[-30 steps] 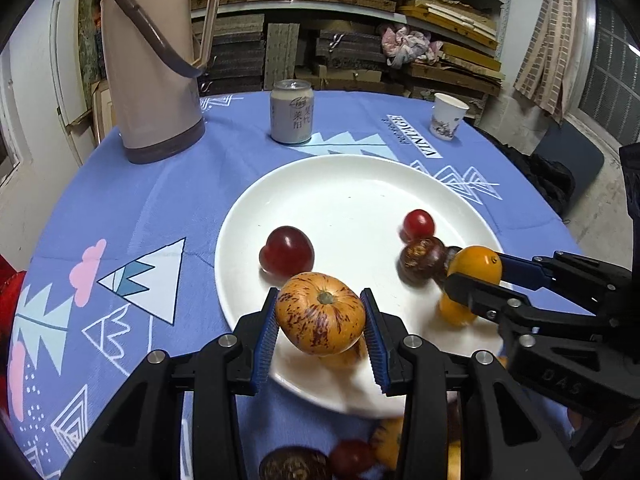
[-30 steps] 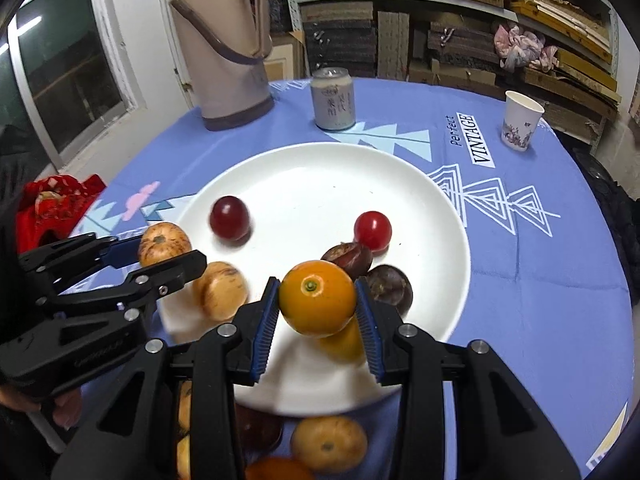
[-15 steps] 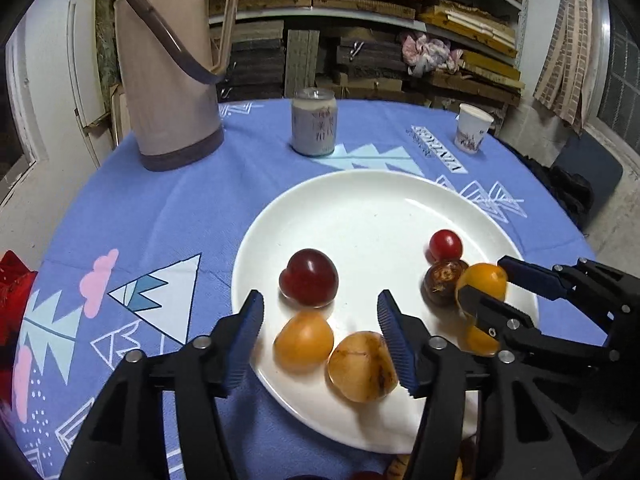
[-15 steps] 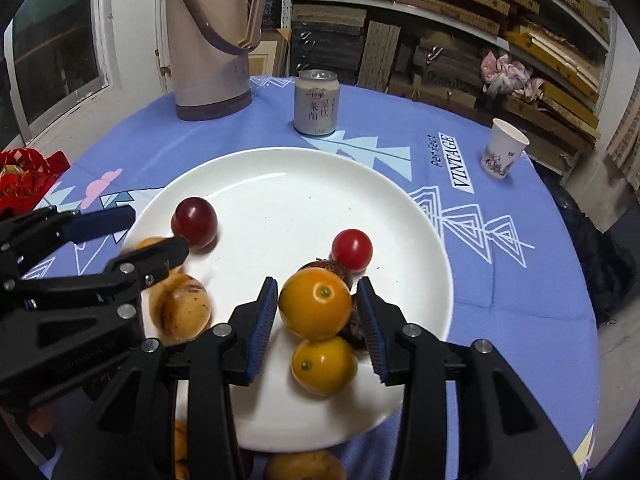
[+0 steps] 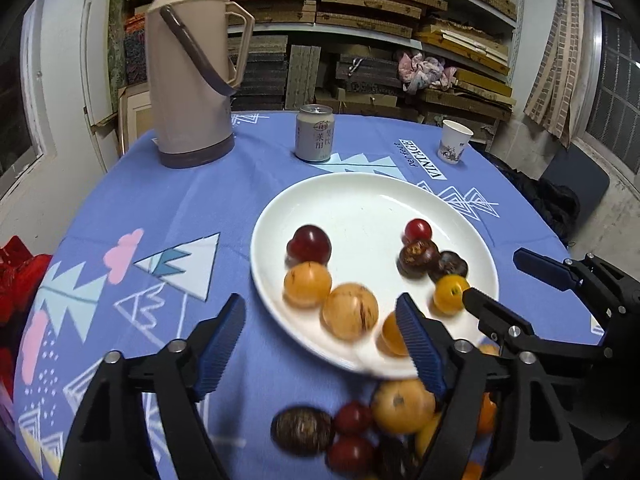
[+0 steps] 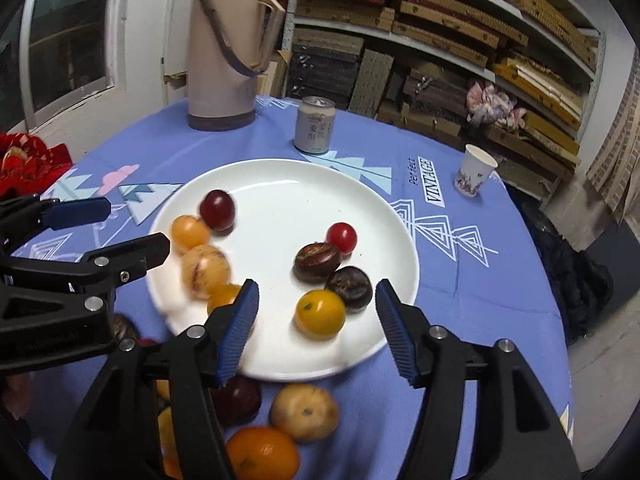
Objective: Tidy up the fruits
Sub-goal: 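Place the orange on the plate with the right tool while the left places the striped fruit, then grasp a mandarin orange with the right tool while the left tool grasps a red tomato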
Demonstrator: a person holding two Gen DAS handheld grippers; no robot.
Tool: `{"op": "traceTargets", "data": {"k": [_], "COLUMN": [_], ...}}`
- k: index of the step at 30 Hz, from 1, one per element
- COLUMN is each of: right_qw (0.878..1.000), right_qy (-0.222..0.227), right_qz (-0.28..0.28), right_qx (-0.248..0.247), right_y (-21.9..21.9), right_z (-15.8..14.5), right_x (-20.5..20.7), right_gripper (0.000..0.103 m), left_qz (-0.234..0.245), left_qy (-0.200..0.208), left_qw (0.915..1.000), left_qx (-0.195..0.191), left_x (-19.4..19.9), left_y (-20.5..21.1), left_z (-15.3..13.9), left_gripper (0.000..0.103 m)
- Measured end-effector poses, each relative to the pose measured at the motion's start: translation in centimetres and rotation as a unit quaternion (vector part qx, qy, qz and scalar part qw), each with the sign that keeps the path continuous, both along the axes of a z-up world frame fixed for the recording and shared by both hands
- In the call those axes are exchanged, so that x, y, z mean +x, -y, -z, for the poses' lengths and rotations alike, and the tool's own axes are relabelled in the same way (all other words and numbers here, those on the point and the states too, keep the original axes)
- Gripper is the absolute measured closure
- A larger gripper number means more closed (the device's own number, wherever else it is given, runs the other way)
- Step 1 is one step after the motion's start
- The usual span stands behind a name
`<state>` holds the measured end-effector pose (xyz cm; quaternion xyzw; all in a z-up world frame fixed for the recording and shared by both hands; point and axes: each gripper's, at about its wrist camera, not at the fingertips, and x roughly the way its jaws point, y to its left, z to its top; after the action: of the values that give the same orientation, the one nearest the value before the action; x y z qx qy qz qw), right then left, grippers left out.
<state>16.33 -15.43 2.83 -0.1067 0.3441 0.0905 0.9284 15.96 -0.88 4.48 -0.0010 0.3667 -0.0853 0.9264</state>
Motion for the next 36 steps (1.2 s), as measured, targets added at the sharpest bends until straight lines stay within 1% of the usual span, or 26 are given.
{"op": "traceTargets", "data": {"k": [1,5,12,18,22,24,26,28,33,36], "right_qw": [1.0,1.0,0.999,0.999,0.999,0.999,1.0,0.999,0.997,0.996], "right_qy": [0.003,0.013,0.027,0.029,0.026,0.024,0.024,0.023,-0.012,-0.029], "right_qz": [-0.004,-0.014,-0.025,-0.031,-0.027,-0.024,-0.016,-0.01,-0.018,-0.034], "right_qx": [0.0,-0.001,-0.001,0.002,0.005,0.006,0.011,0.021,0.072,0.078], "right_y": [-0.1,-0.4,-1.0,-1.1,-0.8,-0.5,0.0,0.7,2.9,2.8], "right_z": [-0.1,-0.4,-0.8,-0.6,-0.2,0.0,0.3,0.6,2.1,3.1], "right_x": [-0.8,-3.5,-8.2,-11.0,-11.9,-12.1,-12.2,-12.4,-12.8,-13.4], "right_gripper": [0.037,0.036,0.032,0.03,0.027,0.024,0.016,0.01,0.01,0.01], "left_qz": [0.001,0.007,0.015,0.021,0.025,0.024,0.022,0.016,-0.004,-0.012], "left_qy": [0.006,0.015,0.013,0.014,0.015,0.017,0.017,0.017,0.0,-0.011], "left_qw": [1.0,0.9998,0.9996,0.9996,0.9994,0.9993,0.9994,0.9995,0.9997,0.9996], "left_qx": [-0.003,-0.005,-0.018,-0.015,-0.02,-0.022,-0.023,-0.023,-0.023,-0.024], "left_x": [-1.0,-3.6,-7.1,-9.6,-10.6,-10.9,-11.1,-11.1,-10.6,-10.3], "left_y": [-0.1,0.0,0.0,0.2,0.1,0.0,-0.2,-0.6,-2.0,-2.6], "left_z": [-0.2,-0.5,-0.3,-0.2,-0.3,-0.3,-0.4,-0.2,1.1,1.9], "left_gripper": [0.021,0.018,0.017,0.017,0.017,0.017,0.016,0.013,0.013,0.013]}}
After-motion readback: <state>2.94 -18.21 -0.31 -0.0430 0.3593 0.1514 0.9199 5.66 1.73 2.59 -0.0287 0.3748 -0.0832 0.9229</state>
